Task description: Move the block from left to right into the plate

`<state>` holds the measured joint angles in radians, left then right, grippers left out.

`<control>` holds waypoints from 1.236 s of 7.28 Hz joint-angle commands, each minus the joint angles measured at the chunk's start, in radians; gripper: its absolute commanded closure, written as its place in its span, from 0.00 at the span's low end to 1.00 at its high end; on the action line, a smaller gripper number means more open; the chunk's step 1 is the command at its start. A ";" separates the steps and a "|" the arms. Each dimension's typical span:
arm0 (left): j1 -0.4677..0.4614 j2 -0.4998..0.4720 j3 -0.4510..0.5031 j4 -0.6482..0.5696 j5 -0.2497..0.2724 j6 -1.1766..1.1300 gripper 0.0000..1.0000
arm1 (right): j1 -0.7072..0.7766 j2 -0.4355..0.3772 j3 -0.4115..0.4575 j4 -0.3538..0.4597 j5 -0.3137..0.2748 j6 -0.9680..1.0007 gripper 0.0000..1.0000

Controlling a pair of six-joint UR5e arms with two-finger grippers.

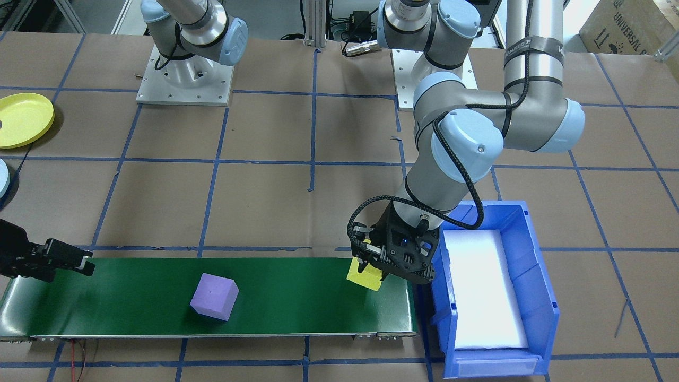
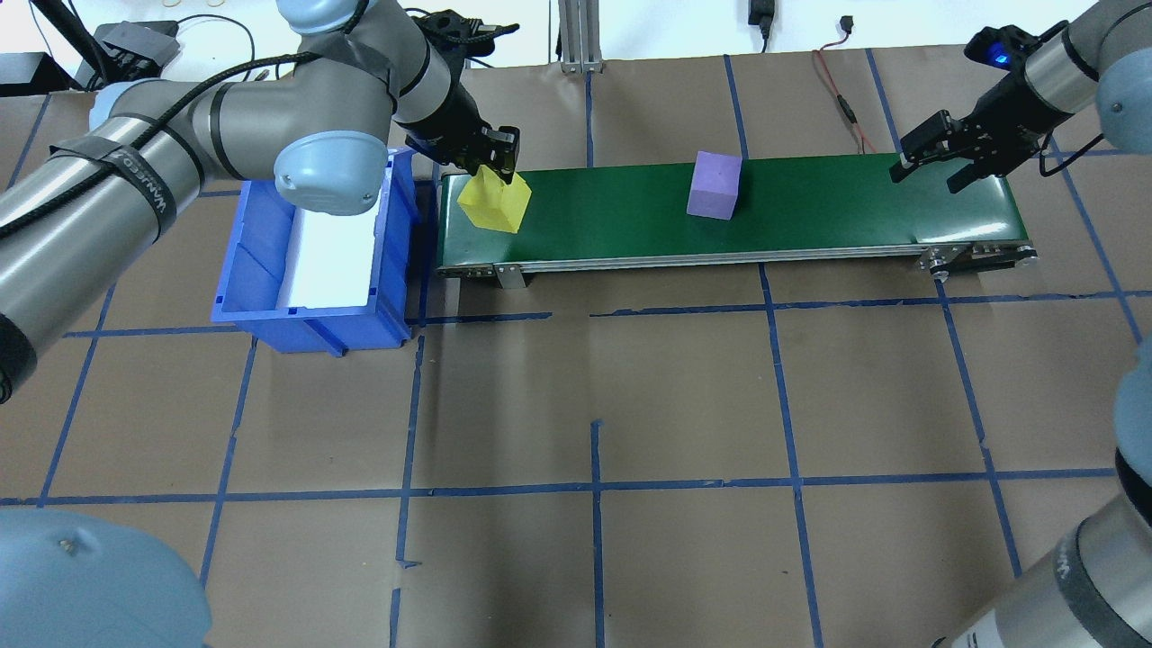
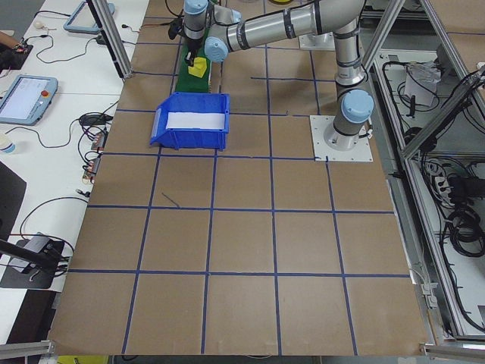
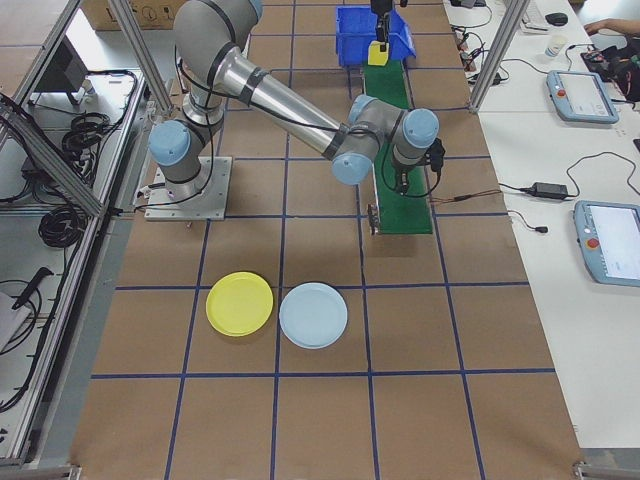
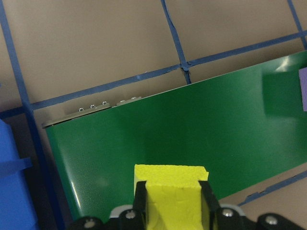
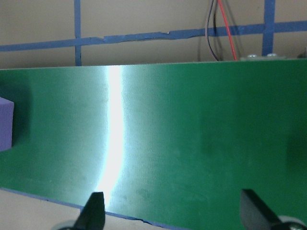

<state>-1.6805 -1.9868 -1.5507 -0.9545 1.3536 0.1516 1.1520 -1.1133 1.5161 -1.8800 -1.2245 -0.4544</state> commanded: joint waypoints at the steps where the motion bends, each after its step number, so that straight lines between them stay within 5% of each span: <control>1: -0.001 -0.029 -0.029 0.072 0.002 0.000 0.60 | 0.000 0.007 0.006 -0.018 0.014 0.034 0.00; 2: -0.001 -0.029 -0.029 0.069 0.006 -0.003 0.54 | 0.000 0.004 -0.002 -0.016 0.013 0.127 0.00; 3: -0.001 -0.030 -0.028 0.069 0.010 -0.009 0.01 | 0.000 0.004 -0.010 -0.016 0.014 0.166 0.00; 6: 0.004 0.023 0.000 -0.014 0.036 -0.081 0.00 | 0.000 0.004 -0.030 -0.019 0.019 0.292 0.00; 9: 0.079 0.211 0.003 -0.313 0.143 -0.075 0.00 | 0.000 0.003 -0.016 -0.025 0.060 0.287 0.00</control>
<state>-1.6381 -1.8603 -1.5494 -1.1413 1.4622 0.0767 1.1521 -1.1100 1.4971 -1.9019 -1.1763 -0.1641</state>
